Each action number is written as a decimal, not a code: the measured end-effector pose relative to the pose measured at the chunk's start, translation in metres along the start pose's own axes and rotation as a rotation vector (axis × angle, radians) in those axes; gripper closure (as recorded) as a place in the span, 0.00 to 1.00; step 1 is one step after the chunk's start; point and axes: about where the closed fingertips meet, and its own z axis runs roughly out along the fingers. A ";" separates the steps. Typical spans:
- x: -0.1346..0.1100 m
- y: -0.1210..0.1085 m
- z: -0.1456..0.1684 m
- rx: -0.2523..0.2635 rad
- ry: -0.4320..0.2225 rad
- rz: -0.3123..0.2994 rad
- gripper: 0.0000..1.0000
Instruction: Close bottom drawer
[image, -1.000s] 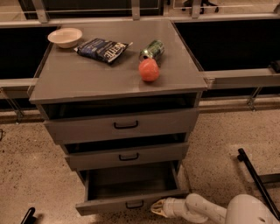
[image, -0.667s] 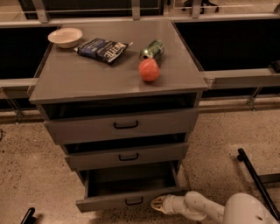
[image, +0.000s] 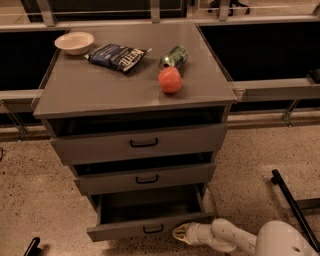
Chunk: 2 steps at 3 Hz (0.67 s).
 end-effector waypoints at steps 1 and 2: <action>0.000 0.000 0.000 0.000 0.000 0.000 0.16; 0.000 0.000 0.000 0.000 0.000 0.000 0.00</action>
Offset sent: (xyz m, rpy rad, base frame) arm 0.0000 0.0000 0.0000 0.0000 0.0000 0.0000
